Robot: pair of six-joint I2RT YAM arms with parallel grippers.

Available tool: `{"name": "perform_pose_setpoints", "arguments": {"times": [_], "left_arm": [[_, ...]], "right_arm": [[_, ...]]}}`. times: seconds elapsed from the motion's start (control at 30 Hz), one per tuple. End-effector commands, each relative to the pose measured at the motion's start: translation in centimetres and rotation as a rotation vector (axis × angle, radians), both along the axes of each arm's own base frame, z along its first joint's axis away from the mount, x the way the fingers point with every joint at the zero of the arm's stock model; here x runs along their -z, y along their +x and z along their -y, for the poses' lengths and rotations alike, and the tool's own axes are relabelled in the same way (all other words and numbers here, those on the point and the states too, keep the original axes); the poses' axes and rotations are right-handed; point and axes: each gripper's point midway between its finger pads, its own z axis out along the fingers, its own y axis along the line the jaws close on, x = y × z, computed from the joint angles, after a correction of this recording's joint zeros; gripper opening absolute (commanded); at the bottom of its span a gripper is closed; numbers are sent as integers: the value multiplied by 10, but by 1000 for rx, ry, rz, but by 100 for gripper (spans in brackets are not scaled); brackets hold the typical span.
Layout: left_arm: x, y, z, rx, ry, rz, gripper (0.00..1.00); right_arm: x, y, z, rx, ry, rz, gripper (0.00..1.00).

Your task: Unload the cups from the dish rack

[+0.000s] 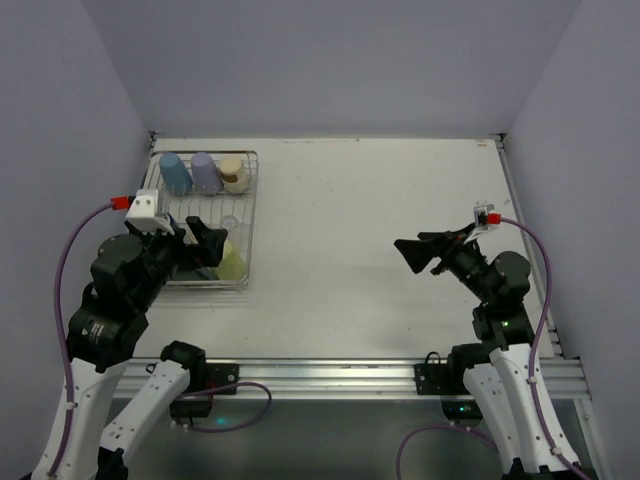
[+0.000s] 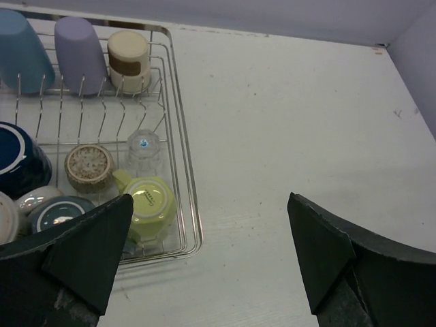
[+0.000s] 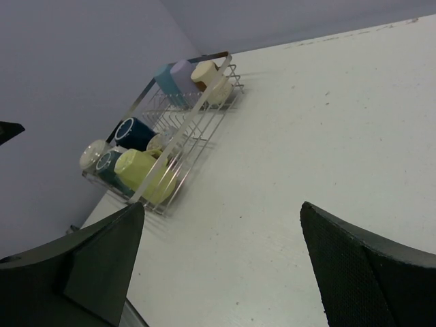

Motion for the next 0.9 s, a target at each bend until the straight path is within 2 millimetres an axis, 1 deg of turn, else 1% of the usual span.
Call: {"name": "perform_pose_setpoints", "arguments": {"times": [0.0, 0.1, 0.13, 0.17, 0.3, 0.47, 0.5, 0.53, 0.57, 0.6, 0.63, 0.67, 0.7, 0.77, 0.8, 0.87], "left_arm": [[1, -4, -16, -81, 26, -41, 100], [5, -4, -24, -155, -2, -92, 100], [9, -4, -27, -180, -8, -112, 100], [10, -4, -27, -183, -9, -118, 100], [28, -5, -36, -253, 7, -203, 100], [61, -11, -48, -333, 50, -319, 100], [73, -12, -52, -358, 70, -348, 100], [81, -13, -52, -367, 71, -370, 100], [87, -12, -52, -369, 74, -381, 100], [99, -10, -52, -372, 82, -397, 100], [103, -8, -49, -367, 76, -402, 100], [107, -4, -46, -356, 70, -403, 100], [114, 3, -38, -333, 57, -412, 100], [118, 11, -29, -307, 34, -416, 100], [118, 21, -24, -296, 25, -406, 100], [118, 29, -21, -287, 27, -392, 100]], "right_arm": [[-5, 5, 4, 26, -12, 37, 99], [-1, 5, 4, 25, -14, 25, 99], [-1, 6, 3, 22, -15, 20, 99], [1, 6, 4, 23, -17, 15, 99], [5, 8, 3, 23, -23, -5, 99], [10, 11, 4, 23, -37, -39, 99], [10, 11, 4, 25, -38, -40, 99], [10, 12, 4, 26, -41, -40, 99], [11, 13, 4, 26, -43, -45, 99], [11, 13, 4, 25, -44, -44, 99], [11, 13, 3, 23, -44, -45, 99], [12, 12, 3, 18, -46, -46, 99], [12, 12, 2, 15, -46, -47, 99], [13, 12, 0, 6, -48, -51, 99], [14, 13, 0, 6, -49, -57, 99], [16, 12, -3, -5, -51, -63, 99]]}}
